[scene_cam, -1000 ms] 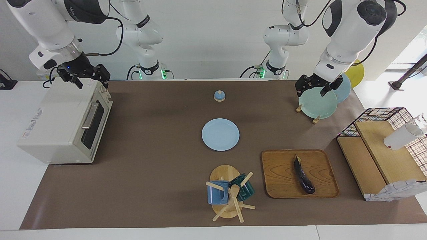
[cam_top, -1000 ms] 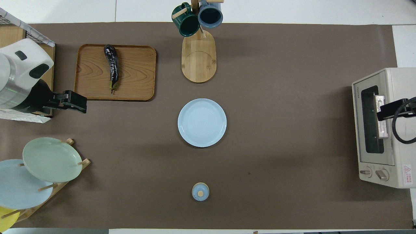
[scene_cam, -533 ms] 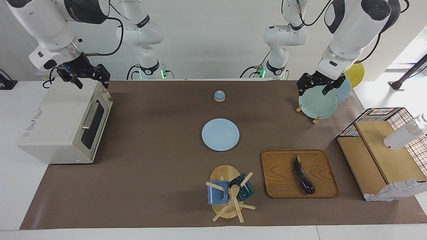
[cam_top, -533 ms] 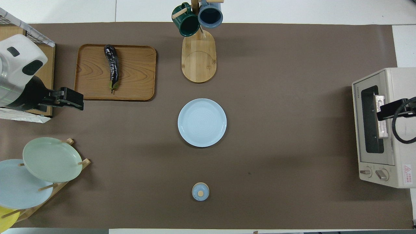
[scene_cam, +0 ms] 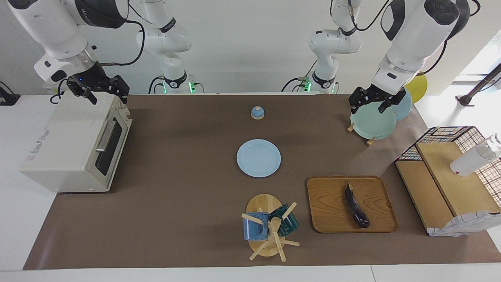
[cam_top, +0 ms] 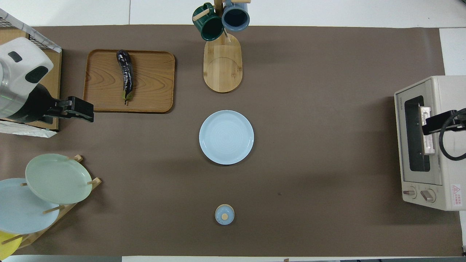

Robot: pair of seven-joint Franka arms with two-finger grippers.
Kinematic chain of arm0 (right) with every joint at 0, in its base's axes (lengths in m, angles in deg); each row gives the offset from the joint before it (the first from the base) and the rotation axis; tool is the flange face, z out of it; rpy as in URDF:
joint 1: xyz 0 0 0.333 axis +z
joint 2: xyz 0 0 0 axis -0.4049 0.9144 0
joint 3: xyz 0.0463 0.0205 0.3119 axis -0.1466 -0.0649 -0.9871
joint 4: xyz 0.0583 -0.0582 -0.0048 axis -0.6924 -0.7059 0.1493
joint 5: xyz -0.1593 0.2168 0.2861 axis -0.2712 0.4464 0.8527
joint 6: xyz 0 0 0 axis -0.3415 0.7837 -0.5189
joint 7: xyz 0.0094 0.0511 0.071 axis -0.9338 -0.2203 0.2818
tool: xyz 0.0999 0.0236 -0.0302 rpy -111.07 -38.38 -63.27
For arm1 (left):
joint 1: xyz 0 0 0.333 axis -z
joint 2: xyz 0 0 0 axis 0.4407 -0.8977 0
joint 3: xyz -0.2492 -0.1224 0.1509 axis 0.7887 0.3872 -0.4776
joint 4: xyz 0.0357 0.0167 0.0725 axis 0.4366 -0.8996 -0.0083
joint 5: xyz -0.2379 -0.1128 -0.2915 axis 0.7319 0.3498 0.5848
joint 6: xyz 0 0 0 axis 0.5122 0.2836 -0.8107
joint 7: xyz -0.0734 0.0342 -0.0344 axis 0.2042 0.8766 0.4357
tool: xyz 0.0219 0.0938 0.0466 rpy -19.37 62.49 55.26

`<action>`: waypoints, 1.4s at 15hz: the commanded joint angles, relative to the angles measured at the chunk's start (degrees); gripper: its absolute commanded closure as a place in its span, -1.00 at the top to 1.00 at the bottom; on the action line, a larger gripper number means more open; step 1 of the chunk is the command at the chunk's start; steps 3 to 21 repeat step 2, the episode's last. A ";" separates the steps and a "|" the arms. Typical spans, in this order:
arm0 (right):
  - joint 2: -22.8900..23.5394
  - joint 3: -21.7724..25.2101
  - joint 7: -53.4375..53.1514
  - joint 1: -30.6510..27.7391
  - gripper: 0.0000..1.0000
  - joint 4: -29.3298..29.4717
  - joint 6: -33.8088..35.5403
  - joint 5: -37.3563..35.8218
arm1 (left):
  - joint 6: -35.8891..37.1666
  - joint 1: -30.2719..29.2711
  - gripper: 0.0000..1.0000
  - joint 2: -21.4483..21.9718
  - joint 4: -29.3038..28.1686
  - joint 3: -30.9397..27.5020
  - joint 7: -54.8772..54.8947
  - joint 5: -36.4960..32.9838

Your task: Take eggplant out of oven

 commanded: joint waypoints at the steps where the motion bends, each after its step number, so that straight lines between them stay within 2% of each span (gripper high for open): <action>1: -1.30 -0.55 -0.90 -0.70 1.00 -1.63 -0.72 0.77 | -0.85 -0.37 1.00 0.47 -0.70 -0.01 -0.42 0.51; 21: -1.30 -0.55 -0.90 -0.70 1.00 -1.63 -0.72 0.77 | -0.85 -0.55 1.00 0.47 -0.61 -0.01 -0.34 0.60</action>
